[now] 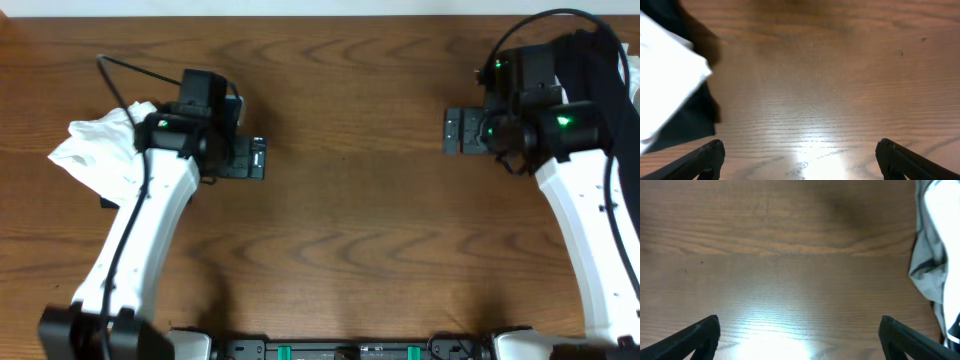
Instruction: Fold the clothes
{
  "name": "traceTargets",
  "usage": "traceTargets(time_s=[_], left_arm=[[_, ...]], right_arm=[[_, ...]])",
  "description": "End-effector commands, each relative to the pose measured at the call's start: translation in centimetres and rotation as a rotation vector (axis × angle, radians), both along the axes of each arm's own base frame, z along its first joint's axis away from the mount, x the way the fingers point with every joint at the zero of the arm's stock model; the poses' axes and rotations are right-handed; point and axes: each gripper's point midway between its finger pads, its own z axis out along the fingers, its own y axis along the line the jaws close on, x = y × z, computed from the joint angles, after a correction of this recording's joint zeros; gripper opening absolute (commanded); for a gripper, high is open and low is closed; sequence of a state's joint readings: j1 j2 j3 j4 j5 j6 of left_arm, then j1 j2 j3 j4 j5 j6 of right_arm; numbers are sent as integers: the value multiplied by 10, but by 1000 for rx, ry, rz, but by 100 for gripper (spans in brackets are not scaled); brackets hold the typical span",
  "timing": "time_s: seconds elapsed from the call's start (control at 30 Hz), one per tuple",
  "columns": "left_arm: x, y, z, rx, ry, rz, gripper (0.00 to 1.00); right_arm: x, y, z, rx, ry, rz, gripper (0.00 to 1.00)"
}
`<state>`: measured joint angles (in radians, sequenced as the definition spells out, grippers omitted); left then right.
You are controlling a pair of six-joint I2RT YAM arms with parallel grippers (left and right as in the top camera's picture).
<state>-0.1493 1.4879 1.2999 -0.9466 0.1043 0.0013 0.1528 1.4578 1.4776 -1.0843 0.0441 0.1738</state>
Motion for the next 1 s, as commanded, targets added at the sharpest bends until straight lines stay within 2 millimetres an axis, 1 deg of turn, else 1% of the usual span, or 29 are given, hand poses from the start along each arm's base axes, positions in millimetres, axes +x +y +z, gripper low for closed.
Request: traceTargets(time_s=[0.0, 0.07, 0.13, 0.23, 0.3, 0.4, 0.57, 0.7, 0.83, 0.97], left_arm=[[-10, 3, 48, -8, -162, -24, 98], [-20, 7, 69, -11, -250, -19, 98], [-34, 11, 83, -8, -331, -10, 98], [-57, 16, 97, -24, -452, 1, 98], [-74, 18, 99, -47, -512, 23, 98], [-99, 22, 95, -60, -573, 30, 98], [-121, 25, 98, -69, -630, 30, 98], [-130, 26, 96, -68, -622, 30, 98], [-130, 26, 95, -67, -616, 30, 98], [-130, 27, 95, -67, -616, 30, 98]], right_arm=[[-16, -12, 43, -19, -136, -15, 99], [-29, -14, 59, -9, -200, -16, 99], [-45, -16, 70, 0, -265, -17, 99], [-74, -20, 75, 31, -361, -39, 99], [-93, -23, 74, 55, -423, -54, 99], [-124, -29, 72, 65, -517, -59, 99], [-161, -36, 62, 66, -570, -69, 99], [-187, -40, 45, 57, -519, -68, 99], [-211, -43, 16, 33, -381, -67, 99], [-210, -43, 17, 38, -384, -73, 99]])
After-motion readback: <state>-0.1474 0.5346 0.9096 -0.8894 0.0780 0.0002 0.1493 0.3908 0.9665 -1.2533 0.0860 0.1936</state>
